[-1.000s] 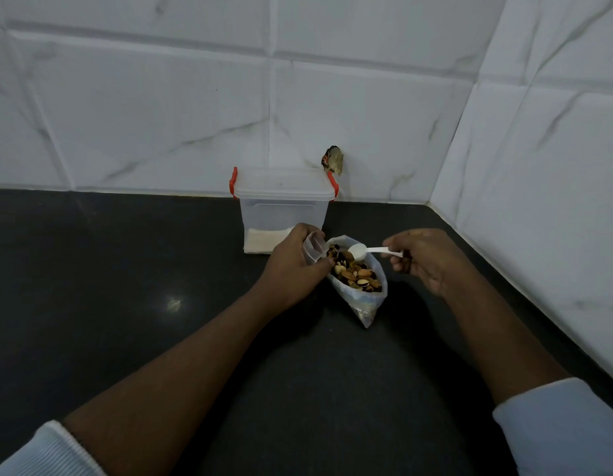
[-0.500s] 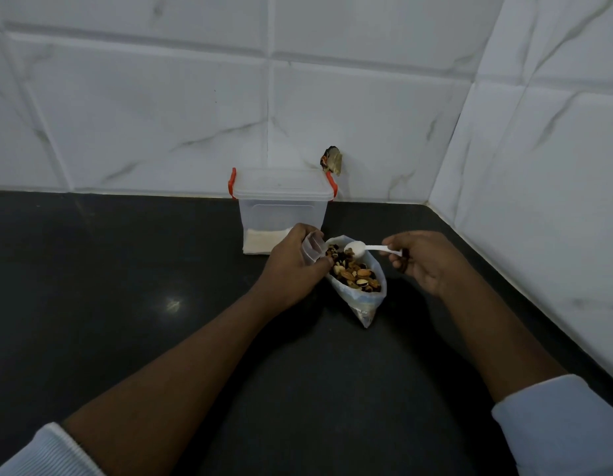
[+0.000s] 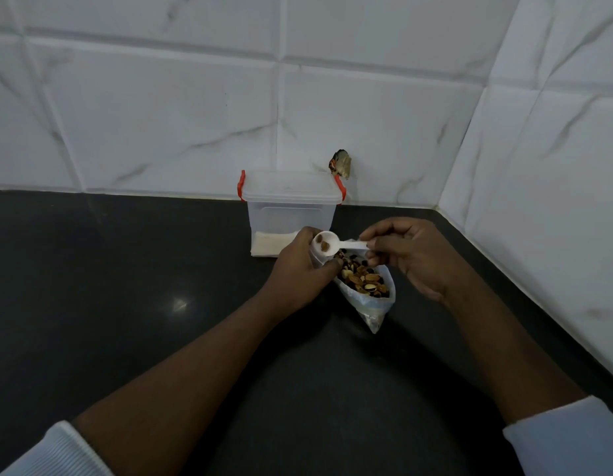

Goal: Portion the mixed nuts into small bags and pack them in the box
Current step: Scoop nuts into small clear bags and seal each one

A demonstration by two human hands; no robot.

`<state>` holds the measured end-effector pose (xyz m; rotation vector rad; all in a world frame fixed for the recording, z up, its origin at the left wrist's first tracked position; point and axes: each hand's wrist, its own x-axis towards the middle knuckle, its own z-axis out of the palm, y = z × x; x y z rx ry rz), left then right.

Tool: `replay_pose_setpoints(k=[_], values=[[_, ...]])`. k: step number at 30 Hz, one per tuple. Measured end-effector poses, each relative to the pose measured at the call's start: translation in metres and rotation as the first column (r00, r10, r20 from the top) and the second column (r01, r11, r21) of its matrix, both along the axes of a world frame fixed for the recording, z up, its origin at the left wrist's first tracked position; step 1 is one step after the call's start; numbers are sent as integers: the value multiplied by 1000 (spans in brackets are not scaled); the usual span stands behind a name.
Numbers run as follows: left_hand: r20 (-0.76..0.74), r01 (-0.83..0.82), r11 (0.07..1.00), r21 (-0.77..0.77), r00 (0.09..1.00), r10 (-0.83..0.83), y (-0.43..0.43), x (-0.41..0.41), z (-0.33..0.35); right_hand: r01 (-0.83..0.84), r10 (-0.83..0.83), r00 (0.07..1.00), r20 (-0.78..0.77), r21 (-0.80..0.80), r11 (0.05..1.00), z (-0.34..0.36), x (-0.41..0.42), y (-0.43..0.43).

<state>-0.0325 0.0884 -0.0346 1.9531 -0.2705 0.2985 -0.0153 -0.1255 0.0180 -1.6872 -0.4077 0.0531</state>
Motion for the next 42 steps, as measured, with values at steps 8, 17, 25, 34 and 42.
replay_pose_setpoints(k=[8,17,25,34,42], values=[[16,5,1000,-4,1000,-5,0,0,-1,92,23,941,336,-324,942,2,2,-6],[-9,6,1000,21,1000,-6,-1,-2,3,367,-37,892,450,-676,638,-9,13,-18],[-18,4,999,39,1000,-4,-1,-1,2,394,-67,895,442,-711,582,4,6,-19],[-26,-3,999,49,1000,4,-1,0,2,326,-353,935,-41,-295,898,-8,11,-14],[-19,-4,999,53,1000,5,-1,0,2,407,-333,796,-505,40,913,-18,24,-20]])
